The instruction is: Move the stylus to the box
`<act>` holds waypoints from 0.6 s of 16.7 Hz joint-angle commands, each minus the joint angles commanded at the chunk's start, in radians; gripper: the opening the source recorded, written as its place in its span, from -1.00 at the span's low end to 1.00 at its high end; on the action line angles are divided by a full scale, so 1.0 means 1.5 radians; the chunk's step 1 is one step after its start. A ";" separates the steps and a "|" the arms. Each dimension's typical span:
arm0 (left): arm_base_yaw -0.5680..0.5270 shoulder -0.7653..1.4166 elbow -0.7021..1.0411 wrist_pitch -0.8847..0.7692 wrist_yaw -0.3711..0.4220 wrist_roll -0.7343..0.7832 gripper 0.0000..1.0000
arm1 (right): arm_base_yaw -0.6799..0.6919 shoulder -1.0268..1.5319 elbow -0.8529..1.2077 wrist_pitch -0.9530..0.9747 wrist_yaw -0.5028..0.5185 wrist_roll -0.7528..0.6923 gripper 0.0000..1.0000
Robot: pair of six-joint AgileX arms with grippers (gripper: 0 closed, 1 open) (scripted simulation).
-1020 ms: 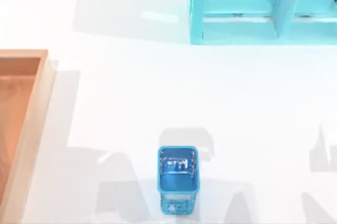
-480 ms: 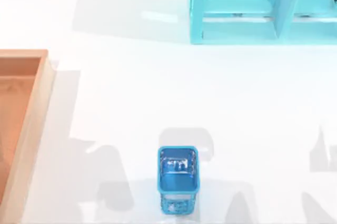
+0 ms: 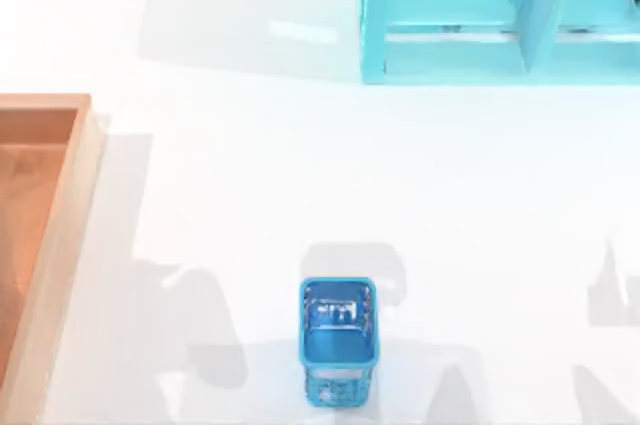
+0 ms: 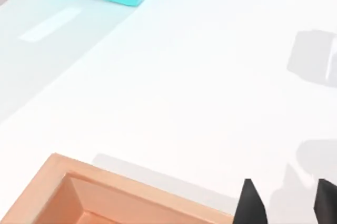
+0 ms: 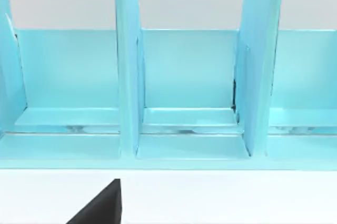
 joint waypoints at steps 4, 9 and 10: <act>-0.016 -0.011 -0.053 0.060 0.008 -0.034 -1.00 | 0.000 0.000 0.000 0.000 0.000 0.000 1.00; -0.016 -0.011 -0.055 0.062 0.008 -0.035 -0.85 | 0.000 0.000 0.000 0.000 0.000 0.000 1.00; -0.016 -0.011 -0.055 0.062 0.008 -0.035 -0.70 | 0.000 0.000 0.000 0.000 0.000 0.000 1.00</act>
